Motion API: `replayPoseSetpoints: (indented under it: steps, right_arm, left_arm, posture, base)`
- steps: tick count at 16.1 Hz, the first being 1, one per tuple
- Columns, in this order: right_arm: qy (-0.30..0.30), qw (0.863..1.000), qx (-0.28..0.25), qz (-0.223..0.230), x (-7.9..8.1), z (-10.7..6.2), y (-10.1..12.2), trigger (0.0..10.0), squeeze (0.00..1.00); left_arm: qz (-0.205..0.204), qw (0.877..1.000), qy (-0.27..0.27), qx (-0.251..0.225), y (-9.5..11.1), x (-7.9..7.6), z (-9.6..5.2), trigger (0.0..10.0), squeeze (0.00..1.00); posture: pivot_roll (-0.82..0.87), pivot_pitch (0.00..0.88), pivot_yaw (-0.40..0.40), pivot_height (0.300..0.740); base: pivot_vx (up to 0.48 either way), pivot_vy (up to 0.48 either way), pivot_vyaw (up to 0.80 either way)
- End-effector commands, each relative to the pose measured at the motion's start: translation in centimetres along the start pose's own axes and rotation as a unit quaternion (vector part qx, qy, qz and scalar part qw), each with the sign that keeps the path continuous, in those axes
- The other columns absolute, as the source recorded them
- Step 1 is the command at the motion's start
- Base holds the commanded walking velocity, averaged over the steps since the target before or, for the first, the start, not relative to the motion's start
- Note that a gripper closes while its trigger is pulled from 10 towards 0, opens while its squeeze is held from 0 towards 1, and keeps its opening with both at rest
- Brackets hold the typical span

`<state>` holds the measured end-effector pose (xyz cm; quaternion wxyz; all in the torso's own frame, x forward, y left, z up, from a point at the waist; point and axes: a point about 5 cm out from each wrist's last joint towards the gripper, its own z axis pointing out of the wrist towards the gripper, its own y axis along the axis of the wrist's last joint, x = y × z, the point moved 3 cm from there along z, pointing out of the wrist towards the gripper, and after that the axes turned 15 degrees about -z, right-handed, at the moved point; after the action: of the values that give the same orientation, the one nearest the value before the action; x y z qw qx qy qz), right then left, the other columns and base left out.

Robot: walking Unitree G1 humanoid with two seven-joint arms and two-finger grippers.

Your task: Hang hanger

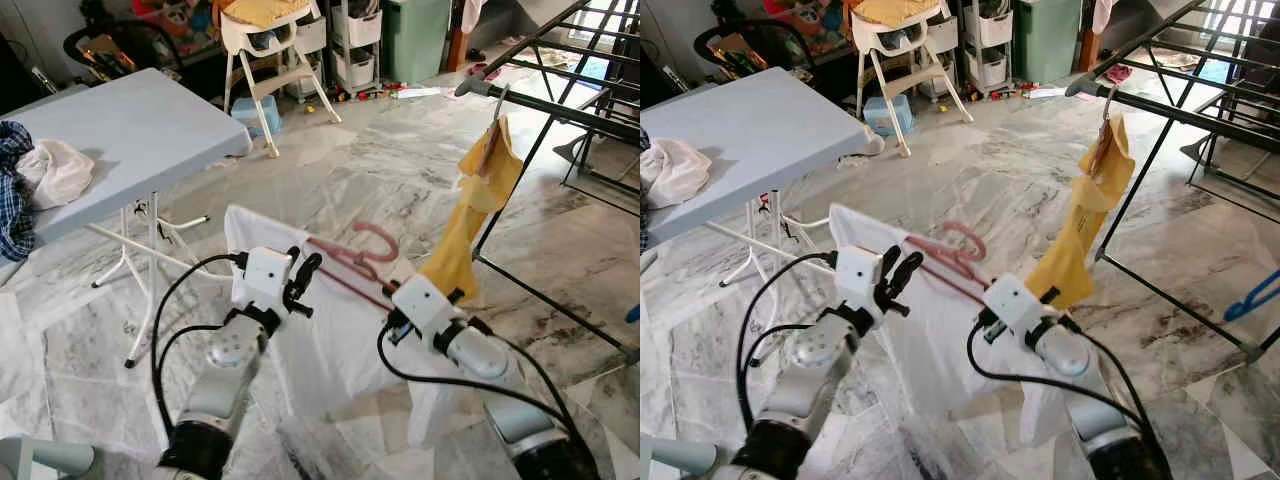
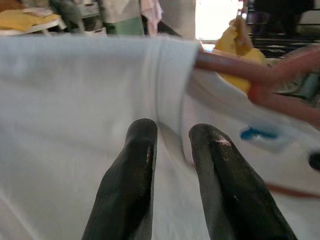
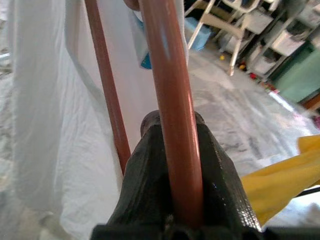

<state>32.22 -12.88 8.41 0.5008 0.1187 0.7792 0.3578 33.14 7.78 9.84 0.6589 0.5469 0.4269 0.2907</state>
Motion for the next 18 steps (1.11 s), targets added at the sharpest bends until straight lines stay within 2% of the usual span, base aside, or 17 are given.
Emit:
replayPoseSetpoints:
  steps: [1, 5, 6, 7, 9, 11, 12, 13, 14, 15, 18]
  right_arm:
    - [-0.02, 1.0, -0.02, -0.003, -0.9, 0.4, 1.0, 10.0, 0.0]
    - [-0.008, 1.0, 0.012, -0.017, -0.7, 0.2, -0.5, 10.0, 0.0]
    - [-0.002, 1.0, 0.019, -0.021, -0.5, 0.1, -1.0, 10.0, 0.0]
    - [0.009, 0.999, 0.029, -0.036, -0.3, -0.2, -1.7, 10.0, 0.0]
    - [0.02, 0.995, 0.05, -0.084, -0.8, -0.8, -3.6, 10.0, 0.0]
    - [0.005, 0.995, 0.045, -0.088, -1.8, -0.8, -3.7, 10.0, 0.0]
    - [-0.02, 0.996, 0.028, -0.078, -3.2, -0.6, -3.1, 10.0, 0.0]
    - [-0.056, 0.997, 0.004, -0.045, -4.8, -0.4, -2.0, 10.0, 0.0]
    - [-0.104, 0.994, -0.031, -0.012, -7.0, -0.1, -0.4, 10.0, 0.0]
    - [-0.13, 0.99, -0.045, -0.002, -8.1, -0.1, 0.4, 10.0, 0.0]
    - [-0.16, 0.984, -0.072, 0.02, -9.5, 0.3, 2.0, 10.0, 0.0]
  left_arm:
    - [0.003, 1.0, -0.017, 0.008, 0.2, 0.2, -0.5, 10.0, 1.0]
    - [0.023, 0.997, -0.07, 0.023, 0.0, -0.4, -1.5, 10.0, 1.0]
    - [0.045, 0.996, -0.074, 0.025, -0.1, -0.4, -1.7, 10.0, 1.0]
    - [0.084, 0.992, -0.09, 0.031, -0.5, -0.6, -2.0, 10.0, 1.0]
    - [0.118, 0.986, -0.109, 0.033, -0.8, -1.0, -2.7, 10.0, 1.0]
    - [0.145, 0.981, -0.119, 0.038, -1.0, -1.1, -3.1, 10.0, 1.0]
    - [0.162, 0.98, -0.113, 0.038, -1.1, -0.8, -3.2, 10.0, 1.0]
    - [0.166, 0.98, -0.102, 0.033, -1.1, -0.5, -3.1, 10.0, 1.0]
    - [0.175, 0.981, -0.078, 0.021, -0.8, -0.1, -3.1, 10.0, 1.0]
    - [0.177, 0.982, -0.065, 0.017, -0.8, 0.0, -3.1, 10.0, 1.0]
    - [0.176, 0.982, -0.059, 0.022, -1.7, -0.5, -3.3, 10.0, 1.0]
  posture:
    - [-0.17, 0.031, 0.146, 0.74]
    - [-0.16, 0.035, 0.15, 0.74]
    - [-0.16, 0.036, 0.15, 0.74]
    - [-0.16, 0.037, 0.148, 0.74]
    - [-0.16, 0.042, 0.144, 0.74]
    - [-0.16, 0.044, 0.141, 0.74]
    - [-0.16, 0.045, 0.136, 0.74]
    - [-0.15, 0.044, 0.132, 0.74]
    - [-0.15, 0.046, 0.13, 0.74]
    - [-0.15, 0.048, 0.125, 0.74]
    - [-0.15, 0.051, 0.12, 0.74]
  base:
    - [0.0, 0.0, 0.0]
    - [0.0, 0.0, 0.0]
    - [0.0, 0.0, 0.0]
    - [0.0, 0.0, 0.0]
    - [0.0, 0.0, 0.0]
    - [0.0, 0.0, 0.0]
    - [0.0, 0.0, 0.0]
    - [0.0, 0.0, 0.0]
    - [0.0, 0.0, 0.0]
    - [0.0, 0.0, 0.0]
    - [0.0, 0.0, 0.0]
